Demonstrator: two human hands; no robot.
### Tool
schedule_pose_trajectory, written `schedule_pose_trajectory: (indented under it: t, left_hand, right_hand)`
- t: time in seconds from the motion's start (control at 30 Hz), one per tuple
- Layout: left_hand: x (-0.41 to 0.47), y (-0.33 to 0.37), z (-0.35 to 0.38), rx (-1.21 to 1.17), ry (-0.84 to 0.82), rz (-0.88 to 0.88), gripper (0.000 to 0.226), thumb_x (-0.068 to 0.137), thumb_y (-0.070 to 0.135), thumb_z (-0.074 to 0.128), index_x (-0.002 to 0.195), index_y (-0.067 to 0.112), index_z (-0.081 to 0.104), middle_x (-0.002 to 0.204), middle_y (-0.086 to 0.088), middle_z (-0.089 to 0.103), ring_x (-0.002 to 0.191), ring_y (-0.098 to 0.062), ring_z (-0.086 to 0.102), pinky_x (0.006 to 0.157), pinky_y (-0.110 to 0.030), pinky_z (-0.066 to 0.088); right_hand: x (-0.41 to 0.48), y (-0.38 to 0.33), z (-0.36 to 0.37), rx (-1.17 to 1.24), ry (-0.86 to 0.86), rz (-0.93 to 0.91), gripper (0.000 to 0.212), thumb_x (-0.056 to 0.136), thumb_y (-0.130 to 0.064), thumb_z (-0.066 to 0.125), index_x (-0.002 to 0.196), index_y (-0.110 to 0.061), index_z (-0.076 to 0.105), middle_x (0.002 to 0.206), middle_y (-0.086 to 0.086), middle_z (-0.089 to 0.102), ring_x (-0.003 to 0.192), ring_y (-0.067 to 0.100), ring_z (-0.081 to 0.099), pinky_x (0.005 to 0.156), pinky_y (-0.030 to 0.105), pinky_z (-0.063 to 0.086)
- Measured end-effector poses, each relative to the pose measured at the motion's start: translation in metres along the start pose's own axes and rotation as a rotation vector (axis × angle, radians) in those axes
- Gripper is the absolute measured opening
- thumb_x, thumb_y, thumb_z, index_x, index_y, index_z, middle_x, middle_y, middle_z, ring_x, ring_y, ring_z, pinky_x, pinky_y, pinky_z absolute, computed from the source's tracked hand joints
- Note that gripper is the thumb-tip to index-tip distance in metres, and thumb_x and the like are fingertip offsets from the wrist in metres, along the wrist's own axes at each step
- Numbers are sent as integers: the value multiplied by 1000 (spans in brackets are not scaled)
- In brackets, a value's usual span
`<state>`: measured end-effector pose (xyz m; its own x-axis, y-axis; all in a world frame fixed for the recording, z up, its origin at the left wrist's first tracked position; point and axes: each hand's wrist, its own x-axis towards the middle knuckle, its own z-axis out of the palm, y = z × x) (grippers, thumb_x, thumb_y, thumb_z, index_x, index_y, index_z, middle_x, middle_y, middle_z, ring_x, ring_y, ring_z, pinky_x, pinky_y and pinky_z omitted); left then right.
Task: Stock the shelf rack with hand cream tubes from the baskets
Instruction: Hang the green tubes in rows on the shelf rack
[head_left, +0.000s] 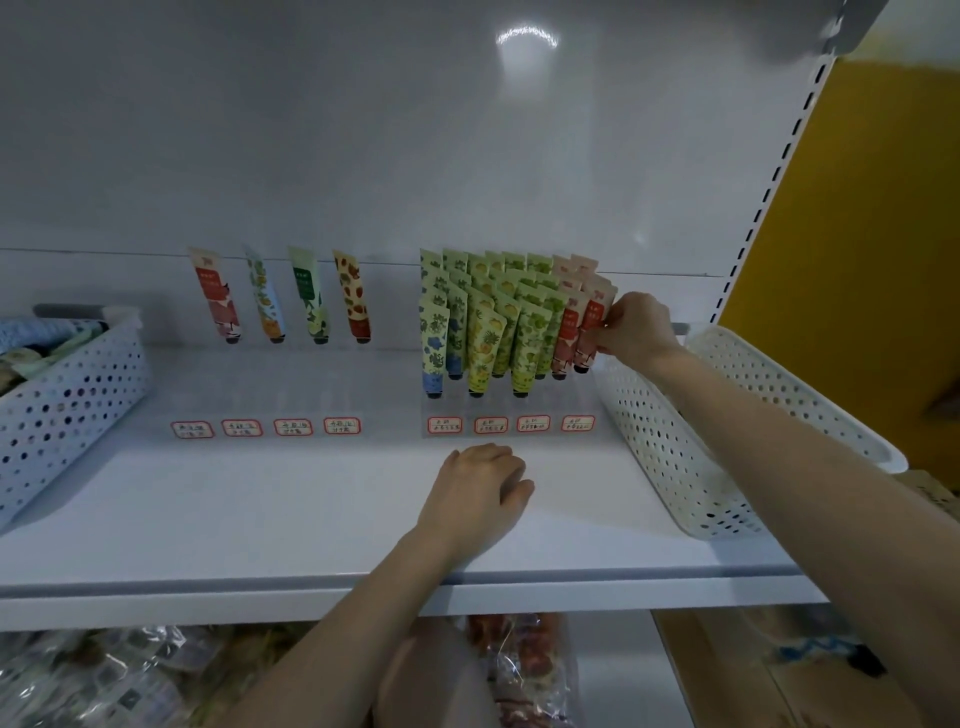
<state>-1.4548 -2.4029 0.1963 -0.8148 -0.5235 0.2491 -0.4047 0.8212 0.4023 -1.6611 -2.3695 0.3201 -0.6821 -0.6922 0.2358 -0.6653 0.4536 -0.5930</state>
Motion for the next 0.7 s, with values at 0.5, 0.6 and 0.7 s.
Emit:
schedule_pose_trajectory:
  t: [0.5, 0.6, 0.7]
  left_hand:
    - [0, -2, 1, -11, 26, 19, 72, 75, 53, 16, 99, 8, 66, 107, -5, 64, 103, -17, 54, 92, -31, 39]
    - [0, -1, 1, -17, 31, 23, 73, 75, 54, 15, 100, 8, 66, 107, -5, 65, 104, -17, 54, 93, -31, 40]
    - [-1, -1, 0, -12, 30, 24, 74, 75, 54, 15, 100, 8, 66, 108, -5, 65, 104, -17, 54, 93, -31, 39]
  right_hand:
    - [-3, -5, -10, 63, 44, -37, 20, 86, -7, 59, 99, 9, 58, 92, 24, 68, 83, 36, 68, 82, 43, 53]
    - [-4, -6, -10, 79, 26, -37, 18, 87, -3, 58, 99, 10, 58, 86, 22, 65, 83, 37, 67, 81, 45, 54]
    - [-3, -7, -10, 57, 25, -40, 18, 87, -3, 58, 96, 11, 59, 84, 21, 65, 82, 36, 67, 79, 43, 55]
